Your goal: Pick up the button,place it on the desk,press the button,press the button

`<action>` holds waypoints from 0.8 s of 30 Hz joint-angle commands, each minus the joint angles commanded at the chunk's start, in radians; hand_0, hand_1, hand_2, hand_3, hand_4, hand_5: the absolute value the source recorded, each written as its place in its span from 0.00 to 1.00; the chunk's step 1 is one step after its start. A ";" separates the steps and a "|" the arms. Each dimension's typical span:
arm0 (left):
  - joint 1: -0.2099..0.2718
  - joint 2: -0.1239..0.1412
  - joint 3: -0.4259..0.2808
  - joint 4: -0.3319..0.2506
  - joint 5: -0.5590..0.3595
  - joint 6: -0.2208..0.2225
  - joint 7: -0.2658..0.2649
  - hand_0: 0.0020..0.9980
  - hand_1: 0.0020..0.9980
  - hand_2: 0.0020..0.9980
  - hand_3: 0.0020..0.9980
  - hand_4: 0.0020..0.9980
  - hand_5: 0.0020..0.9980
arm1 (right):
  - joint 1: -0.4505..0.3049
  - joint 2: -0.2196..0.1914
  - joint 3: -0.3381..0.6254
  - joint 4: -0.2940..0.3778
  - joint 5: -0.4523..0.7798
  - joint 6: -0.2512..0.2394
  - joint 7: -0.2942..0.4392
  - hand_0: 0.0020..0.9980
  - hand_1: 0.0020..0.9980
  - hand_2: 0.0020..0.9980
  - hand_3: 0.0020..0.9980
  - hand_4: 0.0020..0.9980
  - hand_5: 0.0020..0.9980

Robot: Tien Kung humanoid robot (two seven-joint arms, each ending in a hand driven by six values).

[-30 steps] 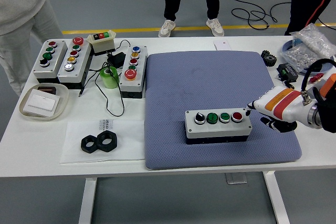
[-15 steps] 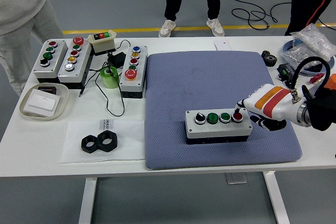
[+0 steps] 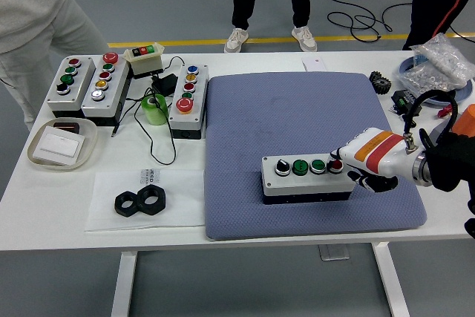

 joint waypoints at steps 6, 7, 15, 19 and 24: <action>0.001 0.001 0.004 0.000 -0.001 -0.001 0.000 0.74 0.90 0.97 0.77 0.57 1.00 | 0.001 -0.001 0.008 -0.014 0.000 -0.002 0.001 0.20 0.04 0.10 0.78 0.38 0.00; 0.001 0.000 0.006 0.000 -0.003 -0.001 0.000 0.74 0.90 0.97 0.77 0.57 1.00 | 0.001 -0.002 0.009 -0.015 0.000 -0.003 0.001 0.20 0.04 0.10 0.78 0.38 0.00; -0.001 -0.001 0.016 0.000 -0.011 -0.001 -0.001 0.74 0.90 0.97 0.77 0.57 1.00 | -0.009 -0.005 0.018 -0.021 0.000 -0.007 0.000 0.20 0.05 0.10 0.77 0.38 0.00; -0.007 0.000 0.017 0.000 -0.012 -0.002 0.000 0.74 0.90 0.97 0.77 0.57 1.00 | -0.015 -0.004 0.023 -0.024 0.000 -0.009 0.000 0.20 0.05 0.10 0.77 0.38 0.00; -0.012 0.000 0.017 0.000 -0.013 -0.003 0.001 0.74 0.90 0.97 0.77 0.57 1.00 | -0.022 0.004 0.023 -0.025 0.000 -0.012 -0.001 0.20 0.05 0.10 0.77 0.38 0.00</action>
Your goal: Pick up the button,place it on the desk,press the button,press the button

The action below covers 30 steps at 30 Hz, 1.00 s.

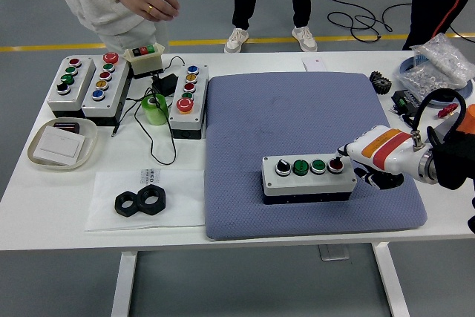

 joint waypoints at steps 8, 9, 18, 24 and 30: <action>-0.001 -0.002 0.004 0.000 -0.005 0.000 0.000 0.74 0.90 0.97 0.77 0.58 1.00 | -0.010 0.005 -0.011 0.003 0.000 0.000 0.001 0.20 0.05 0.10 0.77 0.38 0.00; -0.001 -0.002 0.004 0.000 -0.004 0.000 0.000 0.74 0.90 0.97 0.77 0.58 1.00 | -0.010 0.006 -0.011 0.003 0.000 0.000 0.001 0.20 0.05 0.10 0.77 0.38 0.00; -0.006 -0.003 0.001 0.000 -0.003 0.000 0.001 0.74 0.90 0.97 0.77 0.58 1.00 | -0.013 0.010 -0.012 0.000 0.000 0.000 0.000 0.20 0.05 0.10 0.76 0.38 0.00; -0.002 -0.003 -0.001 0.000 -0.003 0.000 0.002 0.74 0.90 0.97 0.77 0.57 1.00 | -0.002 0.006 0.000 0.018 0.000 0.005 0.003 0.20 0.05 0.10 0.76 0.38 0.00; 0.002 -0.003 -0.005 0.000 -0.001 0.001 0.002 0.74 0.90 0.97 0.76 0.57 1.00 | 0.010 0.002 0.016 0.034 0.000 0.016 0.011 0.20 0.05 0.10 0.76 0.38 0.00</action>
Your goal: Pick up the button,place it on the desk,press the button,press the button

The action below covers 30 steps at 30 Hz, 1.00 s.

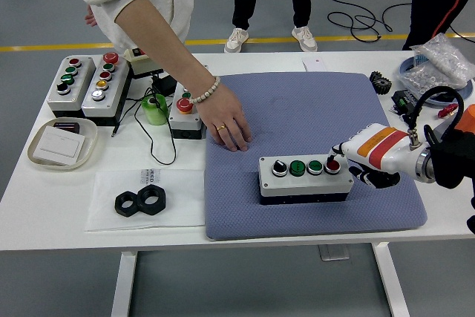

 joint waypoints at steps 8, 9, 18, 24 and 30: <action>0.003 -0.005 -0.001 0.000 -0.003 0.003 -0.001 0.74 0.90 0.97 0.76 0.57 1.00 | 0.004 -0.019 0.073 0.045 0.000 -0.058 -0.009 0.28 0.17 0.21 0.76 0.56 0.00; 0.003 -0.005 -0.002 0.000 -0.003 0.004 -0.001 0.74 0.90 0.97 0.76 0.57 1.00 | 0.005 -0.022 0.080 0.048 0.000 -0.069 -0.011 0.28 0.17 0.21 0.76 0.56 0.00; 0.008 -0.007 -0.012 0.000 0.002 0.006 0.001 0.74 0.90 0.97 0.76 0.57 1.00 | 0.020 -0.051 0.140 0.052 0.000 -0.169 -0.020 0.45 0.43 0.47 0.79 0.48 0.00; 0.009 -0.008 -0.013 0.000 0.000 0.007 0.001 0.74 0.90 0.97 0.76 0.57 1.00 | 0.010 -0.055 0.167 0.005 0.057 -0.178 -0.028 0.80 0.80 0.77 0.82 0.68 0.09; 0.008 -0.008 -0.017 0.000 0.004 0.007 0.002 0.74 0.90 0.97 0.76 0.57 1.00 | -0.011 -0.045 0.178 -0.067 0.198 -0.188 -0.049 0.92 0.89 0.87 0.85 0.81 0.50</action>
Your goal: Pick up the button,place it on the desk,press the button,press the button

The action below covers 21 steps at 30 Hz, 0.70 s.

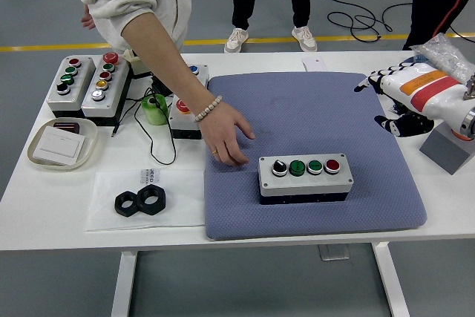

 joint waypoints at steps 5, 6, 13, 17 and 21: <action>0.004 -0.003 0.001 0.000 0.001 0.000 0.000 0.74 0.90 0.97 0.76 0.57 1.00 | -0.038 0.027 0.012 -0.074 0.187 -0.047 -0.034 0.95 0.90 0.90 0.86 0.84 0.92; 0.004 -0.003 0.002 0.000 0.000 0.000 0.000 0.74 0.90 0.97 0.76 0.57 1.00 | -0.043 0.031 0.015 -0.080 0.241 -0.053 -0.035 0.95 0.90 0.90 0.86 0.84 0.92; 0.009 -0.004 -0.004 0.000 0.010 -0.001 0.002 0.74 0.90 0.97 0.76 0.57 1.00 | -0.101 0.078 0.059 -0.101 0.445 -0.111 -0.056 0.96 0.91 0.91 0.86 0.84 0.93; 0.009 -0.006 -0.002 0.000 0.010 0.000 0.001 0.74 0.90 0.97 0.76 0.57 1.00 | -0.127 0.110 0.101 -0.130 0.567 -0.115 -0.046 0.96 0.91 0.91 0.87 0.83 0.96; 0.010 -0.009 0.000 0.000 0.011 -0.001 0.001 0.74 0.90 0.97 0.76 0.57 1.00 | -0.157 0.146 0.141 -0.152 0.617 -0.111 -0.027 0.95 0.90 0.89 0.85 0.82 0.95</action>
